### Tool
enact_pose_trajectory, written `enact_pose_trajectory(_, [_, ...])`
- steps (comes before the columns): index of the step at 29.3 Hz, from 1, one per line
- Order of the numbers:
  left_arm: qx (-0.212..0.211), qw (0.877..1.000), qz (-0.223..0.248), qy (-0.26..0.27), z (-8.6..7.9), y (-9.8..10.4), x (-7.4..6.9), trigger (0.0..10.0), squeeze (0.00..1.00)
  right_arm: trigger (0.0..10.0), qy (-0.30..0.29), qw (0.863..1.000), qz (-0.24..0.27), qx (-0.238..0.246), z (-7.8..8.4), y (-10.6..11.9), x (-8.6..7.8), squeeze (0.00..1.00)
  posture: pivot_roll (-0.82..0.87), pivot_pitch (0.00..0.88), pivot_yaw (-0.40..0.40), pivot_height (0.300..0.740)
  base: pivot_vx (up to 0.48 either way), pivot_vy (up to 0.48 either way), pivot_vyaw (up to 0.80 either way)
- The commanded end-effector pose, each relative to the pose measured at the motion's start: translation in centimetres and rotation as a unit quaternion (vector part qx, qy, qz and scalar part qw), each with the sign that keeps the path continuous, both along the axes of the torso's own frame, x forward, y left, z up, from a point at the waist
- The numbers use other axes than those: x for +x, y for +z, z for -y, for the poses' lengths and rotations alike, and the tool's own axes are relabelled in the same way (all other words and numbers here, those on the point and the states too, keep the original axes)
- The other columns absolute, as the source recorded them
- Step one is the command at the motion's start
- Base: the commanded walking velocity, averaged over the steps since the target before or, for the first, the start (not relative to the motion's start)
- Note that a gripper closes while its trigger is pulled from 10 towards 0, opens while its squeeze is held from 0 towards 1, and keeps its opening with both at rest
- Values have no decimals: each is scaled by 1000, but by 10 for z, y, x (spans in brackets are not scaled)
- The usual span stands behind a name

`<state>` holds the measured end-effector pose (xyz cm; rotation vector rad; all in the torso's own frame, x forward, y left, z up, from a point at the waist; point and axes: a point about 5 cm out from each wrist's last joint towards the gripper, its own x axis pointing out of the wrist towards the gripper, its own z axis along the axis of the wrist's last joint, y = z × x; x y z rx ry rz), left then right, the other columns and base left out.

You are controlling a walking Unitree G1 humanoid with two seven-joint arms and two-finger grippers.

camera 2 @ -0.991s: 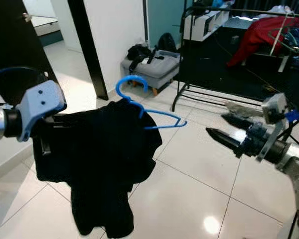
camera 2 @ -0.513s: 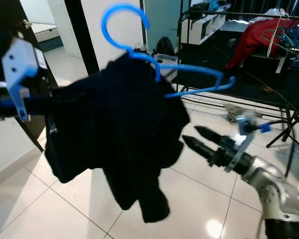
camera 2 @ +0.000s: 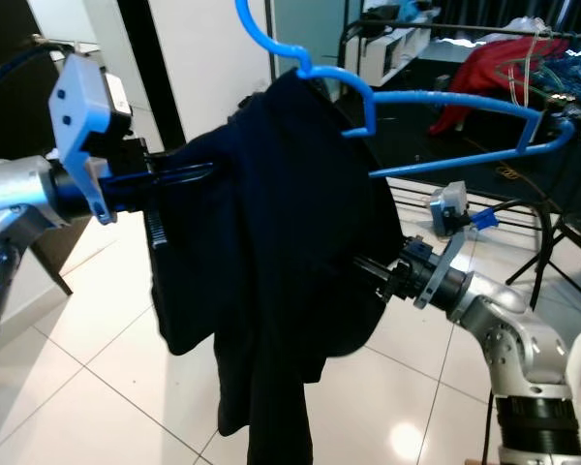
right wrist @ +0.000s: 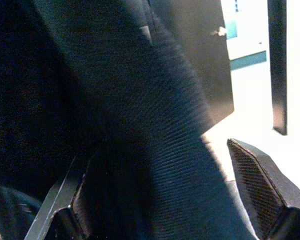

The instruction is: Hang hanger

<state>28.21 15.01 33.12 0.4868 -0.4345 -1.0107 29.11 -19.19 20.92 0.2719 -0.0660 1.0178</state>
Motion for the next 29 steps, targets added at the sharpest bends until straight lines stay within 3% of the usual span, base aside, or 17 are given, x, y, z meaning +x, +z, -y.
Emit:
enact_pose_trajectory(1, [0, 1000, 7, 8, -2, 1, 0, 10000, 0, 10000, 13, 1000, 12, 12, -3, 7, -1, 0, -67, 0, 31, 740, 0, 0, 0])
enact_pose_trajectory(9, [1, 1000, 1, 22, -3, -1, 1, 10000, 0, 10000, 26, 999, 24, 38, -6, 12, -2, 0, -58, 0, 30, 740, 0, 0, 0])
enact_pose_trajectory(10, [-1, 1000, 2, 28, -6, 1, 1, 10000, 0, 6902, 23, 999, 18, 31, -6, 9, -3, 0, -56, 0, 29, 740, 0, 0, 0])
enact_pose_trajectory(11, [-1, 999, 4, 33, -8, 2, 0, 10000, 0, 4941, 22, 999, 12, 25, -7, 7, -3, 0, -56, 0, 29, 740, 0, 0, 0])
enact_pose_trajectory(13, [-1, 999, 4, 33, -8, 2, 0, 10000, 0, 4941, 22, 999, 12, 25, -7, 7, -3, 0, -56, 0, 29, 740, 0, 0, 0])
enact_pose_trajectory(14, [-1, 999, 6, 38, -10, 3, 0, 10000, 0, 0, 21, 999, 10, 23, -7, 6, -3, 0, -53, 0, 27, 740, 0, 0, 0])
enact_pose_trajectory(29, [2, 998, 19, 66, -26, 10, 1, 10000, 0, 0, -12, 1000, 14, 20, 5, 5, -4, 0, -67, 0, 35, 740, 0, 0, 0])
